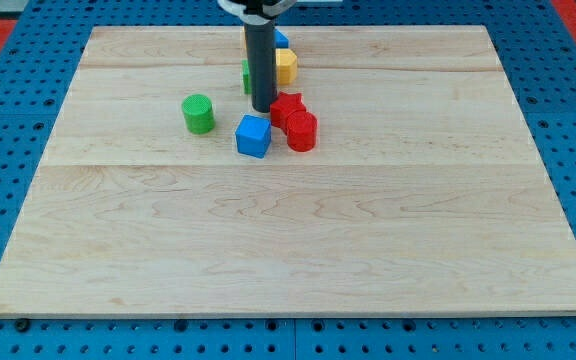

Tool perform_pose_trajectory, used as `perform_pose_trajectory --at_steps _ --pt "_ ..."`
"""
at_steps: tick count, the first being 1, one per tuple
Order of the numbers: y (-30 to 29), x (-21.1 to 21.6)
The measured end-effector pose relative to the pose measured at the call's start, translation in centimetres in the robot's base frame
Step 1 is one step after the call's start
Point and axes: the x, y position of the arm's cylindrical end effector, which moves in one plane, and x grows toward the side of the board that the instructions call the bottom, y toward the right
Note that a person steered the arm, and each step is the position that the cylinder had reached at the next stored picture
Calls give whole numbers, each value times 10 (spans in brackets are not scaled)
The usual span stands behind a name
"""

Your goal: Move red star and red circle towards bottom center

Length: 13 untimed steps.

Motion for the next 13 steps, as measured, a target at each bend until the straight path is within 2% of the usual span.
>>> perform_pose_trajectory --at_steps 1,4,5,6,7,10,13 --pt "22 -3" --pt "32 48" --pt "30 36" --pt "58 25" --pt "81 48" --pt "69 68" --pt "68 129"
